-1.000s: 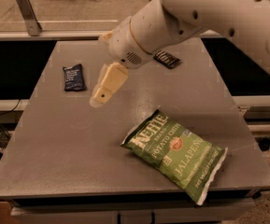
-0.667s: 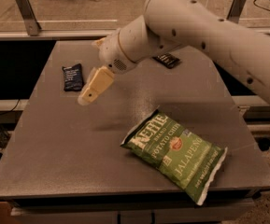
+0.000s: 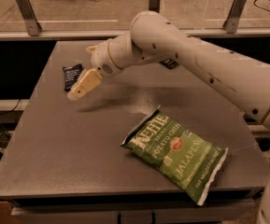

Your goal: Pick rxbar blueberry

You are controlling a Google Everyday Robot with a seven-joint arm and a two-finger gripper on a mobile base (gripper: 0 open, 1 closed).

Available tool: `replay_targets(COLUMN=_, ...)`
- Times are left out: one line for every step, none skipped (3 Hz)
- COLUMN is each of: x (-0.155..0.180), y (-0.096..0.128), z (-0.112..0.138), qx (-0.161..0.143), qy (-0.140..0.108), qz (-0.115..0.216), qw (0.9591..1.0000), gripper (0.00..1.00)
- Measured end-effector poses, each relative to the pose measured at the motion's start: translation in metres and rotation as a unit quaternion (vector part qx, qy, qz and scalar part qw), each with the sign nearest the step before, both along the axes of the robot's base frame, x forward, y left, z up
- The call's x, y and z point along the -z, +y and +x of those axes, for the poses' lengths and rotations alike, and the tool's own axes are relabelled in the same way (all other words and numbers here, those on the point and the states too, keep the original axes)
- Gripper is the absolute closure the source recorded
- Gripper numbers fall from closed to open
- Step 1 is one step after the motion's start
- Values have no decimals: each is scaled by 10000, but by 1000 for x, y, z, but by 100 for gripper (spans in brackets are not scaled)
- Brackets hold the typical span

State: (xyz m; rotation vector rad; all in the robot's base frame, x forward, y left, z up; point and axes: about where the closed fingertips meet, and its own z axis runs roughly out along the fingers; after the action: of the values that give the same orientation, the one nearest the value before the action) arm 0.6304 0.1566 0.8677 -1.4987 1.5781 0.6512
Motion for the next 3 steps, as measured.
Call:
replay_targets(x=14, y=12, z=20, qx=33, qy=102, qz=120, qw=9999, gripper=0)
replay_targets(x=25, y=21, z=30, qx=-11, qy=290, qz=222, qw=9993, gripper=18)
replay_targets(x=32, y=29, z=35, qx=-77, qy=463, qz=295, qw=9985, gripper=41)
